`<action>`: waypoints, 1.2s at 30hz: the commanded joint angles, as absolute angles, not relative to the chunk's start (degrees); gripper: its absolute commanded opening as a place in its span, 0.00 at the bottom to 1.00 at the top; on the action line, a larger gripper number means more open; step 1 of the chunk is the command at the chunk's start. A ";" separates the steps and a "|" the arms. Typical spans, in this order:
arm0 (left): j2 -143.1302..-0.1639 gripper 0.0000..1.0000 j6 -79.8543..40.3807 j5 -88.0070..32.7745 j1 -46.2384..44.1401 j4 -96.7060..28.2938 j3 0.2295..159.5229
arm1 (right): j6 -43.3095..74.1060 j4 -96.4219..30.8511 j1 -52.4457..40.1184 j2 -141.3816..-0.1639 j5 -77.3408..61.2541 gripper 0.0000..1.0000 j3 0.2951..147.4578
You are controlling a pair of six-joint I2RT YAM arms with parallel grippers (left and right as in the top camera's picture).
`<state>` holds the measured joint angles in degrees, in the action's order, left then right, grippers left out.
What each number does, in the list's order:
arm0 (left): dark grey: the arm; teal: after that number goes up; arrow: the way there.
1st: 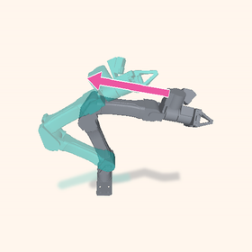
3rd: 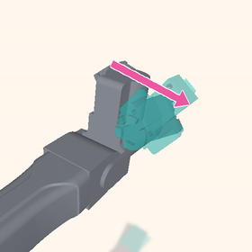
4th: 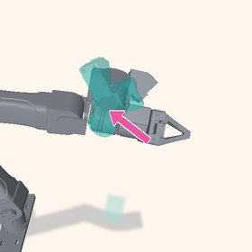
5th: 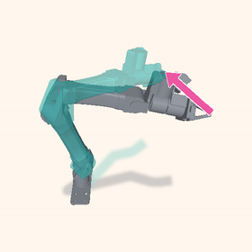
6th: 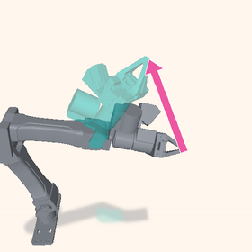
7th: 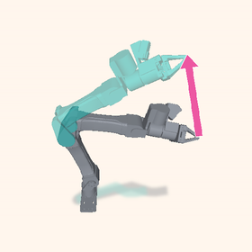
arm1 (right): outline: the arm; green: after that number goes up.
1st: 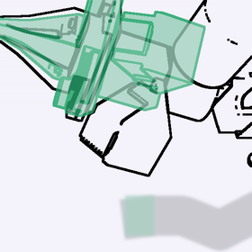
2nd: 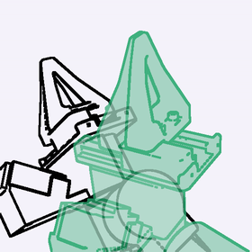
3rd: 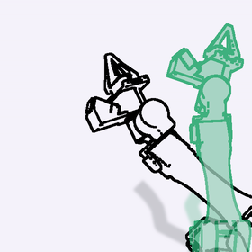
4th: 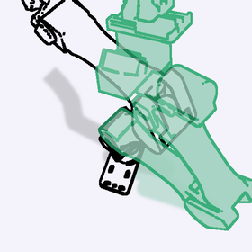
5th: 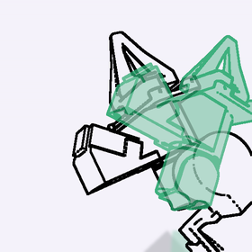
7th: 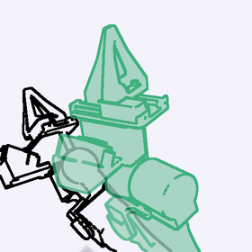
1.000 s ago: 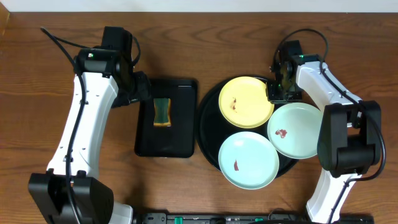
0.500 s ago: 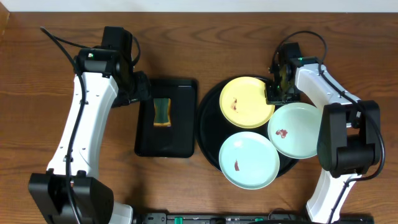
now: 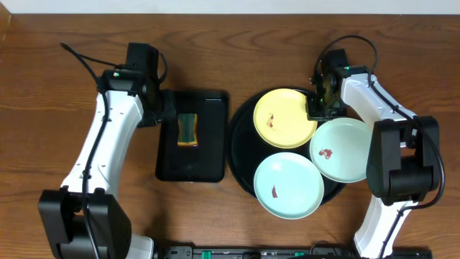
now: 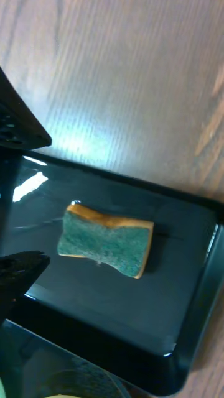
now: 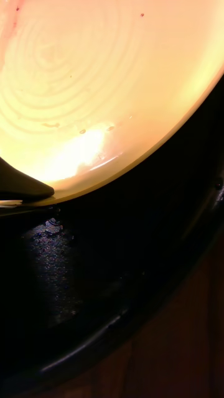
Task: Clean dirty plates on tray and stack at the side
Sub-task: 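Lower the left gripper onto the sponge and grasp it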
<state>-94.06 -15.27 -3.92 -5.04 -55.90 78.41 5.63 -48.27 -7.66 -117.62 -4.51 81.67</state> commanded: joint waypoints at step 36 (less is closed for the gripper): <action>-94.32 0.73 -15.33 -1.06 -12.36 -21.85 53.93 | 5.26 -48.03 -8.69 -117.67 -3.25 0.01 81.25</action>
<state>-94.06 -15.22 -1.32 -12.12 -21.98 53.93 5.61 -48.18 -7.66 -117.62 -4.58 81.67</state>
